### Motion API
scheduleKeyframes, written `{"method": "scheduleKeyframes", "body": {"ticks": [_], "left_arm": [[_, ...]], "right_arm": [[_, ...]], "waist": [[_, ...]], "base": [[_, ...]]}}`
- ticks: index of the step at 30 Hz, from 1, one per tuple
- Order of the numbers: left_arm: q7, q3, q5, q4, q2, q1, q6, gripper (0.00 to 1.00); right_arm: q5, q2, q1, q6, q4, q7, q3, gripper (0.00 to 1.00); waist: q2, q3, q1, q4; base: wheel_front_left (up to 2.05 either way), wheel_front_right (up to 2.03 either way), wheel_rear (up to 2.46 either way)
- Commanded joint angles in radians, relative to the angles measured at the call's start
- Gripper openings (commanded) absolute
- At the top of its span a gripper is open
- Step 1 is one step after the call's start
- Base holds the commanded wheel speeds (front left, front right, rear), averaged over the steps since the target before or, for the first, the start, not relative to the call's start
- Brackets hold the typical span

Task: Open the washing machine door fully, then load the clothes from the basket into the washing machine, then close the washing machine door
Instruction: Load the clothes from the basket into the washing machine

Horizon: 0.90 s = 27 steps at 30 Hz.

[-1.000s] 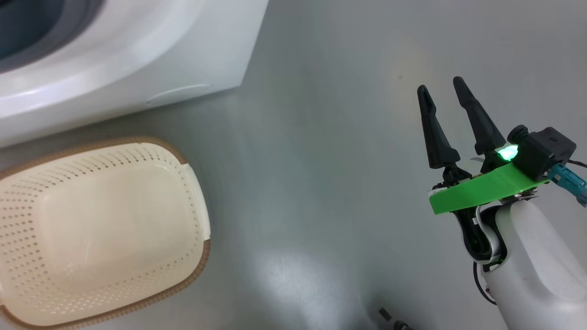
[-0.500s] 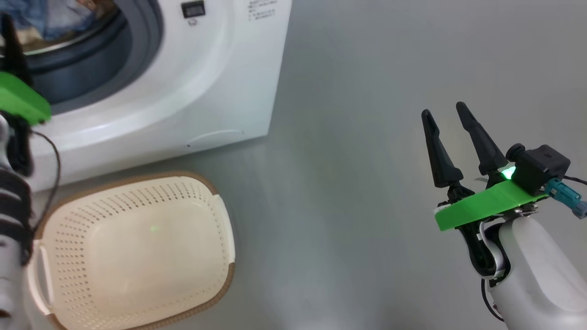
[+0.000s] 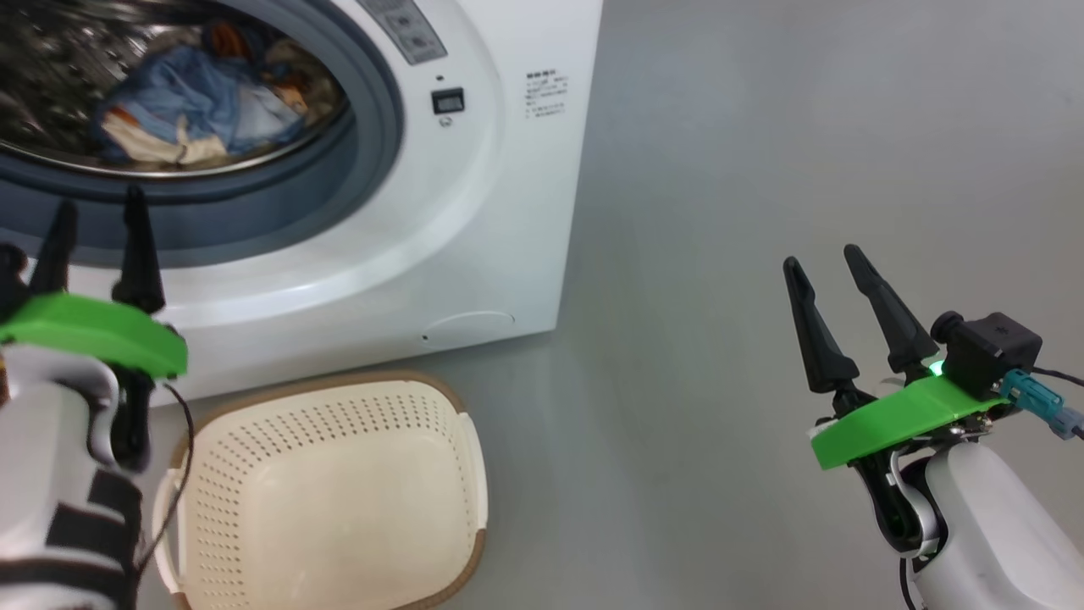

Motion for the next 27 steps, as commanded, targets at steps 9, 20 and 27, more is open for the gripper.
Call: {"method": "scheduleKeyframes", "body": {"ticks": [9, 20, 27], "left_arm": [[-0.006, 0.099, 0.035, -0.243, 0.017, 0.244, 0.007, 1.00], [-0.006, 0.137, 0.061, -0.449, -0.033, 0.470, 0.028, 1.00], [-0.006, 0.160, 0.054, -0.535, -0.062, 0.574, 0.043, 1.00]], "right_arm": [[0.018, -0.027, 0.046, 0.004, -0.010, -0.008, 0.021, 1.00], [0.022, -0.046, 0.075, 0.004, -0.015, -0.008, 0.018, 1.00], [0.022, -0.054, 0.093, 0.004, -0.014, -0.008, 0.016, 1.00]], "waist": [[0.0000, -0.117, 0.0001, 0.065], [0.0000, -0.155, 0.0001, 0.084], [0.0000, -0.181, 0.0001, 0.093]], "base": [[0.00, 0.00, 0.00], [0.00, 0.00, 0.00], [0.00, 0.00, 0.00]]}}
